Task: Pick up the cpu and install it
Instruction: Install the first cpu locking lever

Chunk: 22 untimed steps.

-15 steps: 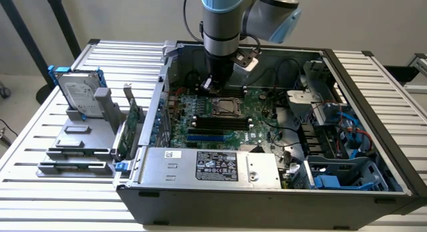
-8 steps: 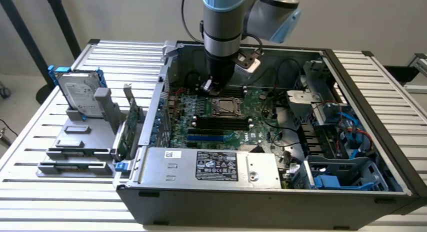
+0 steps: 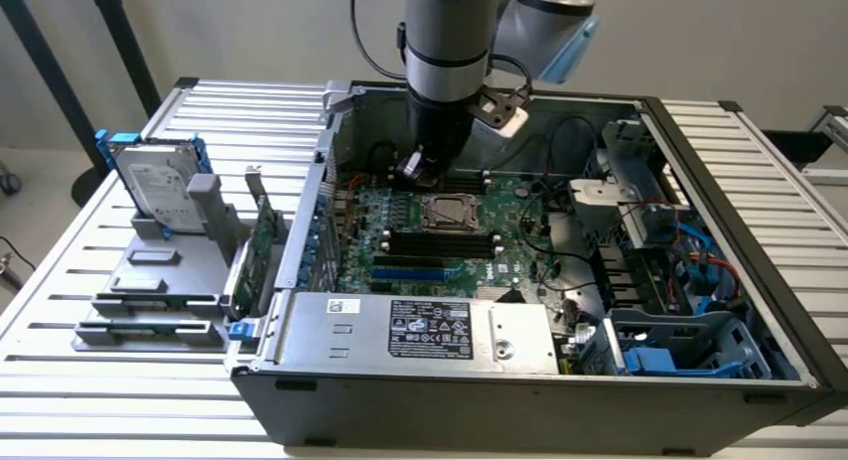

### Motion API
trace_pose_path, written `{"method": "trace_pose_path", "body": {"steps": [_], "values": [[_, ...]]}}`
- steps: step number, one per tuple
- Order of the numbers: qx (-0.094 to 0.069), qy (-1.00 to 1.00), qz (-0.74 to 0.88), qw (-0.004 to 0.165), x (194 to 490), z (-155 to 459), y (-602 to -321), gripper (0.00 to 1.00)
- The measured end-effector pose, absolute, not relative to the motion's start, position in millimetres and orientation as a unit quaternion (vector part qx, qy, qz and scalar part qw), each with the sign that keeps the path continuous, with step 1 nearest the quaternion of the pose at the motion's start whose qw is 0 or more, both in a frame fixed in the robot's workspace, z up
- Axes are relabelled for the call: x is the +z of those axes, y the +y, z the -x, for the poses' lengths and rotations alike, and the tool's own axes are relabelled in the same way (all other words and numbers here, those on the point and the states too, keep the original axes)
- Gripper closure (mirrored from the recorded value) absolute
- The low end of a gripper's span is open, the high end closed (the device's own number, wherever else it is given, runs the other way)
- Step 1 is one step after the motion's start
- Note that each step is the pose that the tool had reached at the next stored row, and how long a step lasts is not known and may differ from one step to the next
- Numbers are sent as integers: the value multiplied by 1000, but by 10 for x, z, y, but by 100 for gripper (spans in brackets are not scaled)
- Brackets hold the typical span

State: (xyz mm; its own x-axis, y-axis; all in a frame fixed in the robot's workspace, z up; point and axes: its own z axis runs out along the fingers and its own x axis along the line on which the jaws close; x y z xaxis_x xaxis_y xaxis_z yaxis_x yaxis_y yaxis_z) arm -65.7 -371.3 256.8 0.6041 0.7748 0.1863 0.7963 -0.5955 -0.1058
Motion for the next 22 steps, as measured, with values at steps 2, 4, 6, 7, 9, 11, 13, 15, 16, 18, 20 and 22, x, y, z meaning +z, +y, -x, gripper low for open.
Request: {"method": "trace_pose_path", "body": {"steps": [2, 4, 6, 7, 9, 11, 13, 15, 16, 18, 20, 22], "values": [[-59, -441, 891, 90, 2617, 657, -3803, 89], [-57, -440, 891, 91, 2640, 657, -3891, 89], [-55, -440, 892, 92, 2642, 657, -3984, 89], [-54, -440, 892, 92, 2642, 657, -4024, 89], [-53, -440, 892, 93, 2640, 657, -4064, 89], [-53, -440, 892, 93, 2626, 658, -4070, 89], [-53, -440, 892, 93, 2596, 659, -4070, 89], [-53, -440, 892, 93, 2560, 670, -4071, 89], [-53, -440, 892, 93, 2542, 679, -4071, 89], [-53, -440, 892, 93, 2512, 697, -4071, 89], [-53, -440, 892, 93, 2492, 715, -4070, 89], [-53, -440, 892, 93, 2477, 732, -4068, 89]]}}
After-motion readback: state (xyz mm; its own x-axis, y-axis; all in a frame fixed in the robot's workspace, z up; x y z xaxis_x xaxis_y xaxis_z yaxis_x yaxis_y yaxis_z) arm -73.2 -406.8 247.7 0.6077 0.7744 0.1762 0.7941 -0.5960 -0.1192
